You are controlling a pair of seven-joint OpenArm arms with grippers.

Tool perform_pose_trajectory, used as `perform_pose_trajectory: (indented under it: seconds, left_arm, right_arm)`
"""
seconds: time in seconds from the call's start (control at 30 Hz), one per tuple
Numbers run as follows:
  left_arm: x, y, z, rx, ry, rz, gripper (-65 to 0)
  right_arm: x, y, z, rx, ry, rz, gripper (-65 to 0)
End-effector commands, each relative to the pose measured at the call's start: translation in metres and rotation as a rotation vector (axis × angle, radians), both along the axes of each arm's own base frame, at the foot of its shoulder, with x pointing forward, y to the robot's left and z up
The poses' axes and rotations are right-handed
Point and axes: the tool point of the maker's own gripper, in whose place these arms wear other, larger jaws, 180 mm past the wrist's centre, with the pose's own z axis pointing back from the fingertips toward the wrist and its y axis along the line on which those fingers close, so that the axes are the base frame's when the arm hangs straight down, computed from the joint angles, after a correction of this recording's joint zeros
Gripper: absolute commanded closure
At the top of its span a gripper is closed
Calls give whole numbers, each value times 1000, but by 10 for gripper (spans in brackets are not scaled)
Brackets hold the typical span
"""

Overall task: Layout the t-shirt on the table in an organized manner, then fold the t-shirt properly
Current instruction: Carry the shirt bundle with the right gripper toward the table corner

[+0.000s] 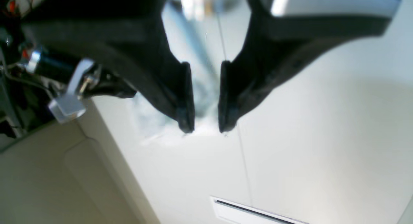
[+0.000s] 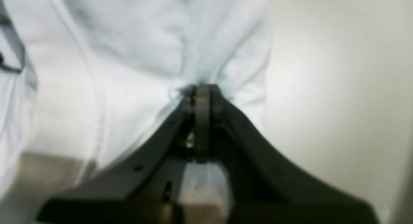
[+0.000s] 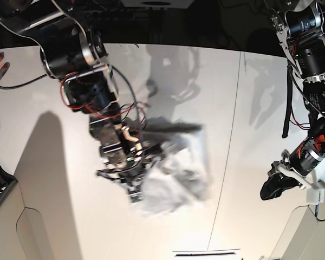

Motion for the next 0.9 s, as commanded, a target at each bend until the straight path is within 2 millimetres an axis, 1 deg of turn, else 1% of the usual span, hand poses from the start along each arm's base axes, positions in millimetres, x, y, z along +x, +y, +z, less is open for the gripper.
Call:
perform_pose_trajectory:
  seconds: [0.0, 0.1, 0.2, 0.23, 0.3, 0.37, 0.47, 0.53, 0.6, 0.7, 0.77, 0.8, 0.87]
  left_arm:
    - [6, 4, 21, -4, -67, 2, -165]
    - [0, 4, 13, -9, -49, 2, -165]
    - [-6, 2, 7, -36, -39, 1, -165]
    - [-8, 1, 6, -49, -39, 0, -165]
    - [-10, -3, 5, -66, -42, -8, -165]
    - [-10, -8, 5, -76, -46, -16, -165]
    - [-10, -18, 4, -92, -57, -36, -165]
    - [-10, -23, 3, -95, -56, -49, -165]
    - [-10, -28, 2, -92, -51, -64, -165]
    - [-10, -37, 0, -88, -43, -89, -165]
    - [-10, -42, -2, -85, -36, -105, -165]
    - [-10, -45, -3, -84, -34, -112, -165]
    - [-10, -50, -4, -82, -30, -127, -165]
  right_arm:
    - [-31, -38, -24, -61, 157, -124, 0]
    - [-32, -66, -19, -10, 168, -316, 0]
    - [-35, -88, -15, 48, 169, -493, 0]
    - [-37, -92, -15, 79, 169, -549, 0]
    - [-38, -94, -15, 164, 173, -637, 0]
    - [-35, -91, -13, 246, 168, -675, 0]
    - [-19, -74, 2, 314, 137, -579, 0]
    - [-6, -64, 21, 341, 105, -507, 0]
    - [8, -54, 47, 369, 66, -439, 0]
    - [30, -42, 97, 390, -26, -304, 0]
    - [40, -30, 134, 376, -94, -175, 0]
    - [43, -23, 151, 367, -127, -105, 0]
    - [45, 1, 180, 343, -190, 102, 0]
